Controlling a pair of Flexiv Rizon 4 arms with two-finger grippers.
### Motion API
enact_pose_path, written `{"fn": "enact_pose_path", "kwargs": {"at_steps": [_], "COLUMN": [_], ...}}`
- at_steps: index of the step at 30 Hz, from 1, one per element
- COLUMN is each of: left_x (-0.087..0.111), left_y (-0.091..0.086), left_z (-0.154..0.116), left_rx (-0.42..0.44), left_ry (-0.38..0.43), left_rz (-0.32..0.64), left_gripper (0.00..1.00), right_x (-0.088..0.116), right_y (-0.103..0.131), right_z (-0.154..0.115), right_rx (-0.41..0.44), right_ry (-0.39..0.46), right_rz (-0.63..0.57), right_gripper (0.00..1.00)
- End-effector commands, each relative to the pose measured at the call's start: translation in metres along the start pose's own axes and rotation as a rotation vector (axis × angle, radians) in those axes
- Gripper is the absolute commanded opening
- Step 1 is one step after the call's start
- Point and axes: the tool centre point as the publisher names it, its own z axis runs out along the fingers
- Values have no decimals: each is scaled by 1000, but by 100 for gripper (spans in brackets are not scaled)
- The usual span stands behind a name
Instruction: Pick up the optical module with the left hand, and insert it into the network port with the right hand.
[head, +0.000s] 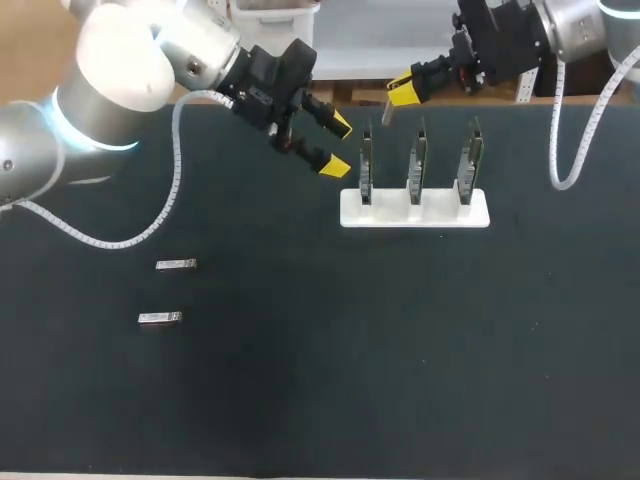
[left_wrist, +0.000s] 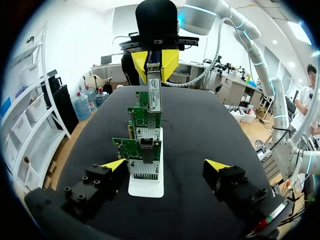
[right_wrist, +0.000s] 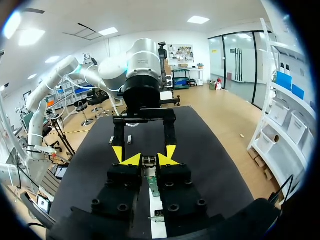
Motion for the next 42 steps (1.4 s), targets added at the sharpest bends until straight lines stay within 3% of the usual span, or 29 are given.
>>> {"fn": "enact_pose_path", "kwargs": {"at_steps": [1, 42], "left_x": [0, 3], "left_y": [0, -6], "left_z": [1, 5], "left_rx": [3, 8], "left_ry": [6, 38], "left_rz": [0, 9], "left_gripper": [100, 100], "right_x": [0, -3], "right_y": [0, 10], "right_z": [0, 1], "right_rx": [1, 10], "right_ry": [2, 32], "right_rz": [-1, -52], "right_gripper": [0, 0]}}
